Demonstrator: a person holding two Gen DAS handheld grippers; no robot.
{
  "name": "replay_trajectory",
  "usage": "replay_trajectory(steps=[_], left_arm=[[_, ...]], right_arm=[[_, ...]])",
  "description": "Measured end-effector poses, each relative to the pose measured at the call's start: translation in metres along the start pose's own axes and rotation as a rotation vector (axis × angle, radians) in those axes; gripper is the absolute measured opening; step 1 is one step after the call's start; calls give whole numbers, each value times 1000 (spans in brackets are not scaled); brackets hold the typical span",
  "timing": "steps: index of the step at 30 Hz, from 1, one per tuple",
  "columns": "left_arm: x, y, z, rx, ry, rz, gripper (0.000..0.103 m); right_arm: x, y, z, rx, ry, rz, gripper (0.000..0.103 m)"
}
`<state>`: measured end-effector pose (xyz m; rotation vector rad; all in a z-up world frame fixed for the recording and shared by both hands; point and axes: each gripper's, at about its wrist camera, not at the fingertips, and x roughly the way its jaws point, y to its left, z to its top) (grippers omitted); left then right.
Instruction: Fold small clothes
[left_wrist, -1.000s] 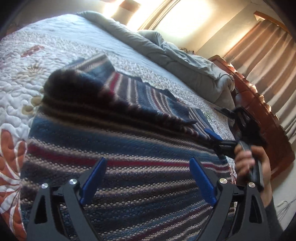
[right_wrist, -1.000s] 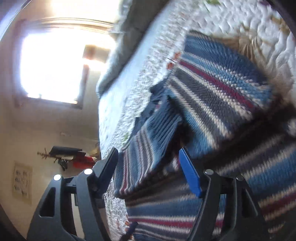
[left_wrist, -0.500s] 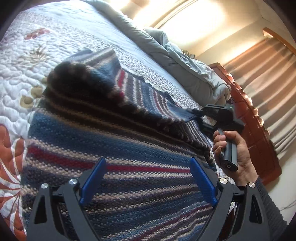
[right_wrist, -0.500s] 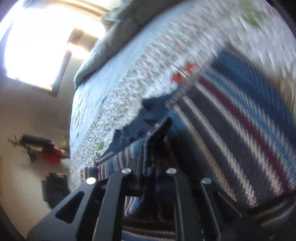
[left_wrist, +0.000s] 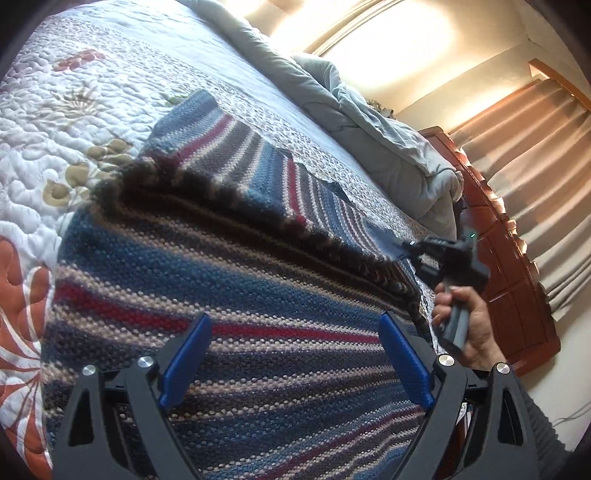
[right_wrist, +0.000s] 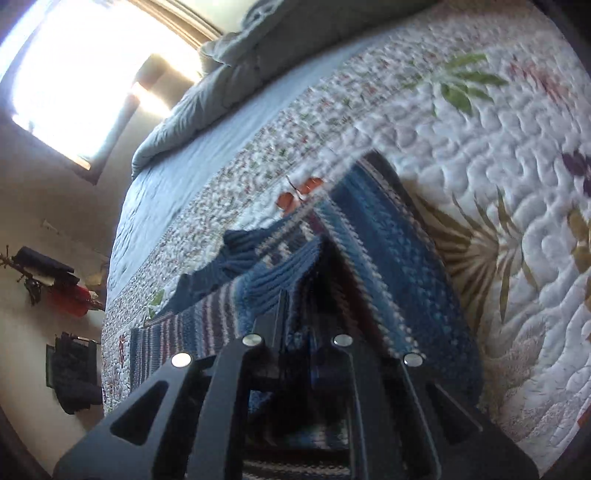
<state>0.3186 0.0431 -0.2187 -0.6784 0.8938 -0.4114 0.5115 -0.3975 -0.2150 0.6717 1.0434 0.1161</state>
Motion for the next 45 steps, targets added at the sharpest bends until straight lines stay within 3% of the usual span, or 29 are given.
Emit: replay_trajectory(steps=[3, 7, 9, 10, 11, 12, 15, 18, 20, 22, 27, 29, 30, 31, 32, 40, 45], left_arm=[[2, 1, 2, -5, 3, -1, 92], [2, 1, 3, -6, 3, -3, 92], [1, 2, 4, -3, 3, -6, 92], [1, 1, 3, -2, 3, -4, 92], [0, 1, 3, 2, 0, 2, 92], [-1, -1, 3, 12, -5, 11, 92], [-5, -13, 1, 84, -30, 51, 92], [-5, -24, -1, 140, -36, 74, 92], [-6, -30, -2, 169, -41, 89, 92], [-8, -37, -4, 210, -53, 117, 92], [-8, -41, -4, 242, -46, 128, 92], [-7, -40, -5, 242, -38, 131, 92], [-6, -40, -5, 241, -35, 132, 92], [-5, -40, -5, 241, -32, 134, 92], [-5, -40, -5, 241, -30, 135, 92], [-4, -37, -6, 236, -12, 143, 92], [-2, -30, -4, 222, -4, 149, 92]], right_arm=[[3, -19, -12, 79, 25, 43, 9], [-4, -28, -11, 191, 47, 121, 30], [-6, -21, -11, 182, 54, 109, 34], [-8, -17, -10, 168, 52, 100, 33], [-11, -10, -10, 125, 42, 71, 14], [-15, -3, -9, 78, 25, 37, 7], [-15, 9, -12, -39, 15, -106, 8], [-12, 10, -13, -92, 31, -147, 16], [-19, 13, -7, -94, -4, -153, 54], [-19, 16, 2, -104, -27, -177, 57], [8, 22, 19, -125, 33, -162, 58], [20, 26, 22, -151, 59, -183, 57], [23, 29, 21, -168, 66, -186, 50], [25, 31, 20, -186, 74, -199, 28], [24, 31, 21, -191, 71, -203, 14], [4, 34, 21, -227, -66, -260, 7], [9, 21, 15, -195, -20, -262, 14]])
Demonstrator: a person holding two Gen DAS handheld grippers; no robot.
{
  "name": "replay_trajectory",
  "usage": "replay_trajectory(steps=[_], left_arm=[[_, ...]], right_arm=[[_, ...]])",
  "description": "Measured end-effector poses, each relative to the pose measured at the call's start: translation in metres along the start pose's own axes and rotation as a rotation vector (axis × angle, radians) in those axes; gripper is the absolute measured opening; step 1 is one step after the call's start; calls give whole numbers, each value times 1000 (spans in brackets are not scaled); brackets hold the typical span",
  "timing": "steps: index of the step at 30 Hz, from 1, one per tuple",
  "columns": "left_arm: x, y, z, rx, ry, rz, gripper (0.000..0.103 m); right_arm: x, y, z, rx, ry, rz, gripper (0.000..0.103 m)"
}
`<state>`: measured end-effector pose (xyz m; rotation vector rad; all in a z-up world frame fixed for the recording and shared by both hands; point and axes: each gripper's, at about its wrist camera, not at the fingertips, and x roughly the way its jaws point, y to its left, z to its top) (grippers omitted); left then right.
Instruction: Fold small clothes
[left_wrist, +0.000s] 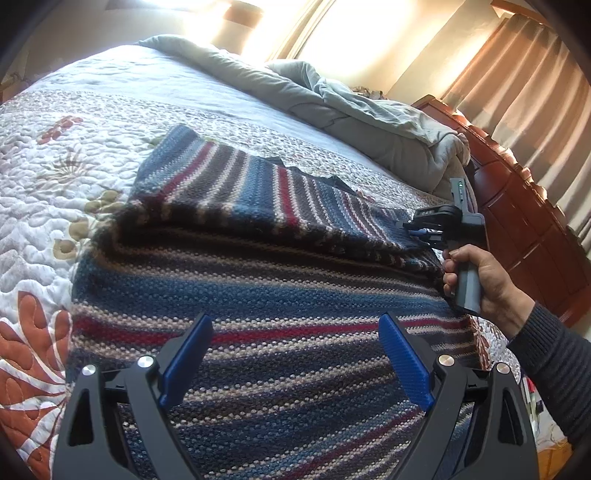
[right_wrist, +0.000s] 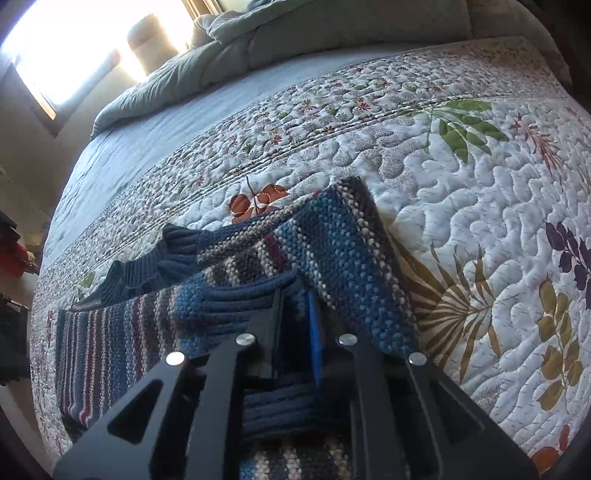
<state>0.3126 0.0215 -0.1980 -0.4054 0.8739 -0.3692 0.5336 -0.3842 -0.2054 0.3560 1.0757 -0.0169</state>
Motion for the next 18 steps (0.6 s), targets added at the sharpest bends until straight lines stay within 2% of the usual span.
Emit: replay_trajectory(steps=[2, 5, 9, 11, 13, 15, 16, 18], left_arm=[[1, 2, 1, -2, 3, 1, 92], [1, 2, 1, -1, 8, 6, 92], [4, -2, 1, 10, 15, 13, 92], [3, -6, 1, 28, 9, 24, 92], [1, -11, 1, 42, 5, 30, 92], [-4, -17, 1, 57, -1, 37, 92], [-7, -20, 1, 68, -9, 40, 92], [-14, -28, 1, 102, -26, 56, 92]], right_arm=[[-12, -1, -4, 17, -24, 13, 25], [-41, 7, -20, -8, -86, 45, 25], [-37, 18, -44, -71, -36, 64, 25], [-19, 15, -51, -58, 11, 33, 17], [-21, 9, -54, -34, -7, 40, 13], [-34, 5, -58, 11, -19, 82, 21], [-42, 4, -62, 18, -26, 97, 32], [-60, 2, -74, 10, -38, 126, 35]])
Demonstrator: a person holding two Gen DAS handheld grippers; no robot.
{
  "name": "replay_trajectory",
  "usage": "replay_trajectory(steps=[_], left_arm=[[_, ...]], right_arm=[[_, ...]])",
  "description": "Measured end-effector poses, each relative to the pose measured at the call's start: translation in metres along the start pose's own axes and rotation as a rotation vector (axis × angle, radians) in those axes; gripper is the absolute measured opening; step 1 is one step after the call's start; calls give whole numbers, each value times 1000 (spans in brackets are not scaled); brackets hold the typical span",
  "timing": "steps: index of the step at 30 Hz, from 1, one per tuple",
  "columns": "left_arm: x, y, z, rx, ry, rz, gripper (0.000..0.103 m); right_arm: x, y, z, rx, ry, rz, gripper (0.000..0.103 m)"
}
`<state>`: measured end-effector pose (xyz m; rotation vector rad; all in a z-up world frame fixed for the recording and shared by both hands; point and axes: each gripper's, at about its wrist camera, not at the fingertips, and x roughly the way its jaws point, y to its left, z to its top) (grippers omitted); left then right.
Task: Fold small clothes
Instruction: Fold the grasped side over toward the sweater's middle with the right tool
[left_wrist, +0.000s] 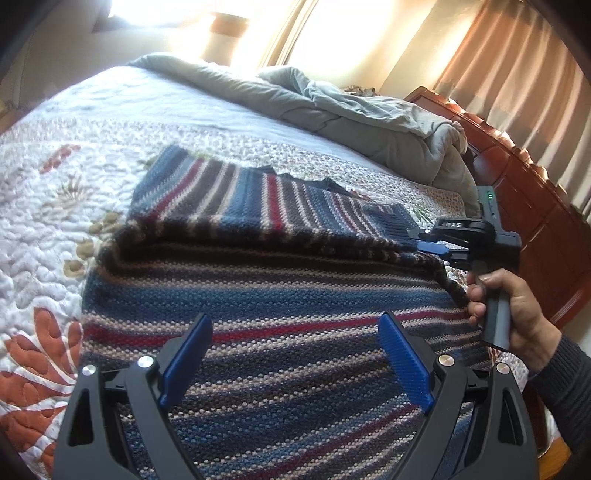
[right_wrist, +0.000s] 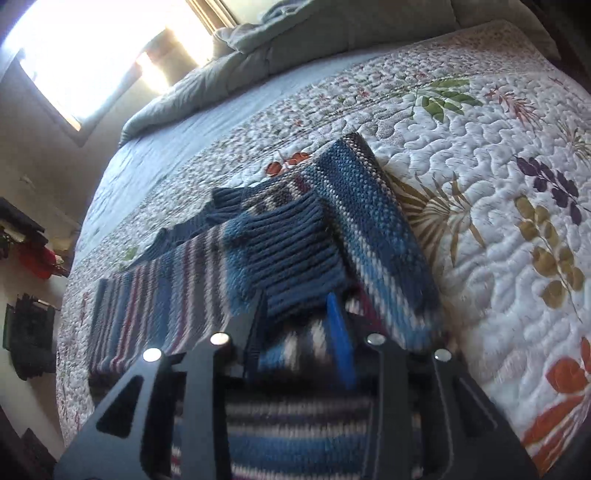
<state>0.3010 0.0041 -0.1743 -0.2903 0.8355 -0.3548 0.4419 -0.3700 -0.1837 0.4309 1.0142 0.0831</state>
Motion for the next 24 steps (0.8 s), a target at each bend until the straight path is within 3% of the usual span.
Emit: replay_trajectory(steps=[7, 11, 12, 15, 17, 19, 21, 24], left_arm=[[-31, -31, -4, 108, -42, 64, 92], [-58, -44, -15, 119, -45, 113, 92], [-65, -44, -21, 111, -39, 118, 92], [-84, -39, -39, 76, -1, 148, 93], [-96, -33, -49, 48, 23, 165, 94], [-111, -22, -59, 12, 55, 177, 96], [-126, -5, -70, -71, 90, 136, 97], [-138, 28, -88, -241, 157, 14, 97]], right_arm=[[-68, -21, -59, 31, 3, 103, 40], [-103, -40, -101, 57, 10, 135, 56], [-110, -47, -115, 56, 23, 140, 56], [-130, -68, -149, 97, 44, 159, 63], [-140, -80, -168, 135, 63, 175, 74], [-152, -91, -186, 161, 77, 196, 75], [-163, -100, -202, 191, 93, 219, 81], [-176, -113, -219, 237, 119, 264, 84]])
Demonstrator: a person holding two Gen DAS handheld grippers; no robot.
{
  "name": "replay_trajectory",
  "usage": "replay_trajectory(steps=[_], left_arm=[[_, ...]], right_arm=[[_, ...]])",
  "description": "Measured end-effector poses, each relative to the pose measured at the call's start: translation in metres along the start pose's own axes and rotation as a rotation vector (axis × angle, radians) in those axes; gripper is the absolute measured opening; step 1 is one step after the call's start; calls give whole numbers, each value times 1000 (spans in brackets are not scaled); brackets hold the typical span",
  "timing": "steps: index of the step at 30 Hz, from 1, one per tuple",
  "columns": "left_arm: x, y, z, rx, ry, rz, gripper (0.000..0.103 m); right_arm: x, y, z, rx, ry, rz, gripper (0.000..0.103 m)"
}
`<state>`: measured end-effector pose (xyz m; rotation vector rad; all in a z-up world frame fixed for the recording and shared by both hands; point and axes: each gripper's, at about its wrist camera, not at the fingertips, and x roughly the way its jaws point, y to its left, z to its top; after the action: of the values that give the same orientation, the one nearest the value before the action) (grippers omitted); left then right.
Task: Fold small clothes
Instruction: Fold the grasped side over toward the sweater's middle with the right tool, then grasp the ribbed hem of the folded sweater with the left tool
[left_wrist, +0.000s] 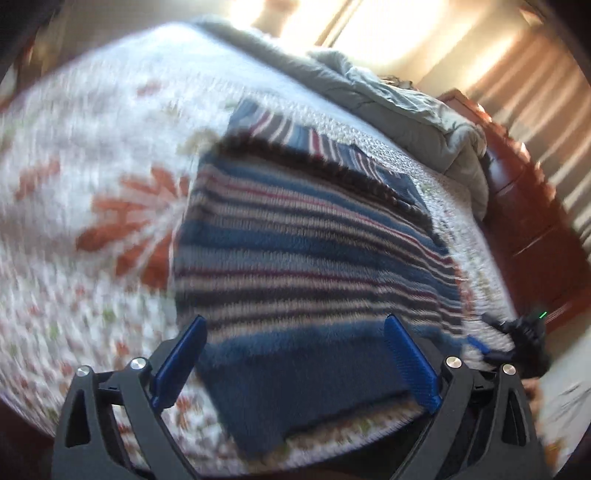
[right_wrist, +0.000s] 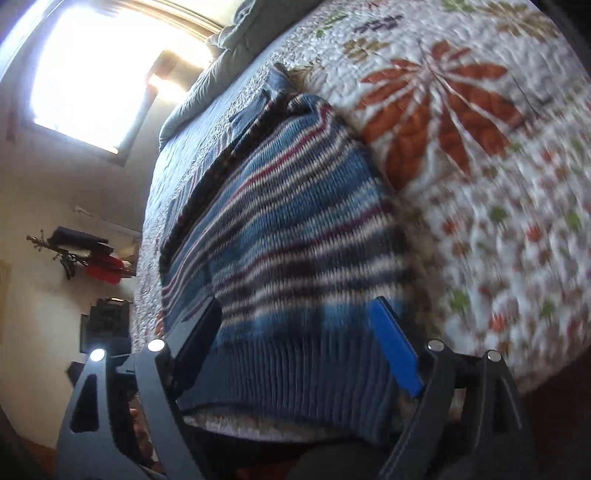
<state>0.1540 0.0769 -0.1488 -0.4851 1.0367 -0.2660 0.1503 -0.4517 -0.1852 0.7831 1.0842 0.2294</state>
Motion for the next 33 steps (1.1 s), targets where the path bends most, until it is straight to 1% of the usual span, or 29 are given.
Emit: replay_trajectory(steps=[1, 4, 5, 9, 10, 13, 15, 17, 18, 19, 23, 24, 26, 27, 28, 30, 33], left_arm=[[-3, 13, -4, -59, 21, -38, 97], [-8, 38, -17, -180, 39, -107, 97], [-6, 45, -21, -216, 60, -134, 97], [13, 59, -35, -322, 168, -225, 98], [20, 61, -40, -341, 192, -238, 98], [33, 66, -50, -375, 240, -226, 98], [37, 68, -54, -395, 244, -220, 98], [38, 68, -55, -405, 242, -218, 98], [38, 67, -55, -411, 243, -219, 97], [38, 64, -54, -407, 249, -217, 97], [43, 52, -49, -371, 289, -203, 95], [45, 49, -47, -368, 297, -204, 93], [47, 46, -47, -366, 317, -217, 84], [51, 44, -47, -368, 331, -225, 78], [53, 43, -48, -372, 340, -221, 74], [56, 46, -49, -378, 344, -210, 71], [59, 52, -51, -409, 345, -222, 70]], right_arm=[[-4, -4, -5, 7, 7, 10, 84], [-17, -13, -15, 14, 2, 16, 87], [-20, -16, -19, 21, 3, 22, 89], [-26, -32, -32, 46, 33, 28, 89], [-26, -35, -35, 47, 39, 27, 89], [-26, -44, -41, 66, 58, 33, 88], [-24, -52, -44, 88, 77, 43, 85], [-23, -58, -49, 97, 83, 44, 80], [-22, -60, -50, 100, 86, 43, 78], [-22, -63, -50, 103, 86, 42, 76], [-20, -66, -51, 110, 89, 53, 76], [-20, -66, -51, 107, 92, 57, 75], [-17, -63, -50, 110, 107, 80, 73], [-15, -61, -51, 112, 114, 91, 72], [-13, -59, -52, 112, 128, 106, 70], [-8, -55, -55, 109, 151, 127, 65], [0, -54, -57, 115, 174, 134, 58]])
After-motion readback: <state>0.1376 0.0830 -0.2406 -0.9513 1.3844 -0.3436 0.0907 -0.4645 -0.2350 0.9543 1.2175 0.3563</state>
